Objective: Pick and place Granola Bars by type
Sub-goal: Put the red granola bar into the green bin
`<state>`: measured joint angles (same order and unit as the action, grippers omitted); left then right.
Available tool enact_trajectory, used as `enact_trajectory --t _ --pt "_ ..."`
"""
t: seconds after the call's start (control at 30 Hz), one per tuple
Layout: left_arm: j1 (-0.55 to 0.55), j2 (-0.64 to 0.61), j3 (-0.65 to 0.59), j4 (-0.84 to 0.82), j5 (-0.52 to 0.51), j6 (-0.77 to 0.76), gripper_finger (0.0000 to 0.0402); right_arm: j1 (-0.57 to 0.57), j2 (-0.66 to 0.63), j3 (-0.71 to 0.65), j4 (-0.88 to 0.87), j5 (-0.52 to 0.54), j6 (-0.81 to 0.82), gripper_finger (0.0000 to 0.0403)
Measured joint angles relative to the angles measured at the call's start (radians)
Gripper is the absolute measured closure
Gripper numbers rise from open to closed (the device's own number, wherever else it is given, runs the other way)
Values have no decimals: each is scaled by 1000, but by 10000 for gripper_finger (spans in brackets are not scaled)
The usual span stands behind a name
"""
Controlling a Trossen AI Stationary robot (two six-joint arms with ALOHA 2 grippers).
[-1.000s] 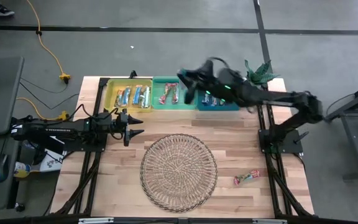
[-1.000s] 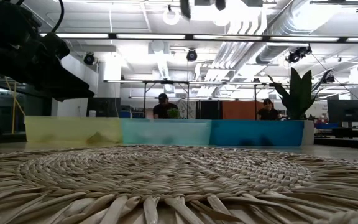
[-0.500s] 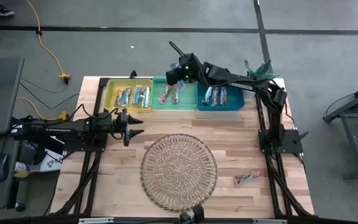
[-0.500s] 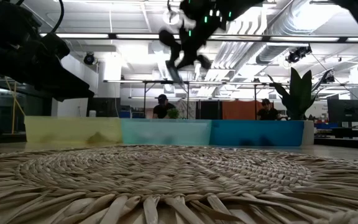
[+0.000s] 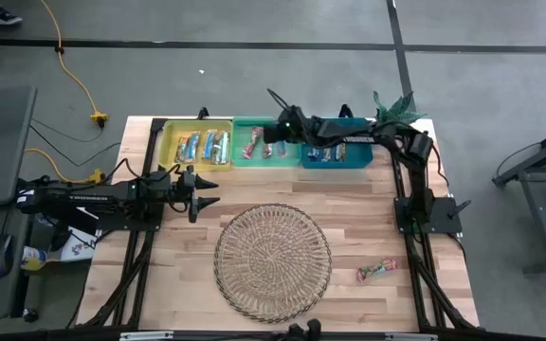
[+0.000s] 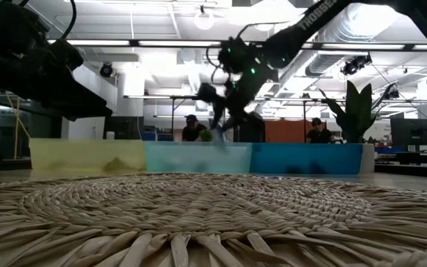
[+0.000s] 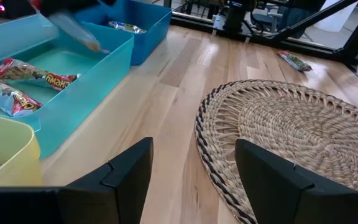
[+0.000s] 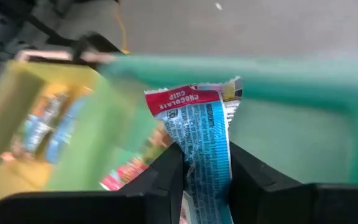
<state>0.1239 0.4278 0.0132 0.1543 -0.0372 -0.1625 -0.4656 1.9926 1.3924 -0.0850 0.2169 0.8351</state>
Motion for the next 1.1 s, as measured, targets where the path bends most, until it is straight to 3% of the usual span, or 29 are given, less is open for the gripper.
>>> enact_trajectory --t 0.17,0.4,0.83,1.1 --pt "0 0 0 0 0 0 177 1 0 -57 4 -11 54 320" --pt "0 0 0 0 0 0 177 1 -2 -66 65 -47 -14 317" --pt "0 0 0 0 0 0 177 1 -3 -66 123 -104 -77 219" --pt "0 0 0 0 -1 0 177 1 -54 -66 256 -156 -281 208"
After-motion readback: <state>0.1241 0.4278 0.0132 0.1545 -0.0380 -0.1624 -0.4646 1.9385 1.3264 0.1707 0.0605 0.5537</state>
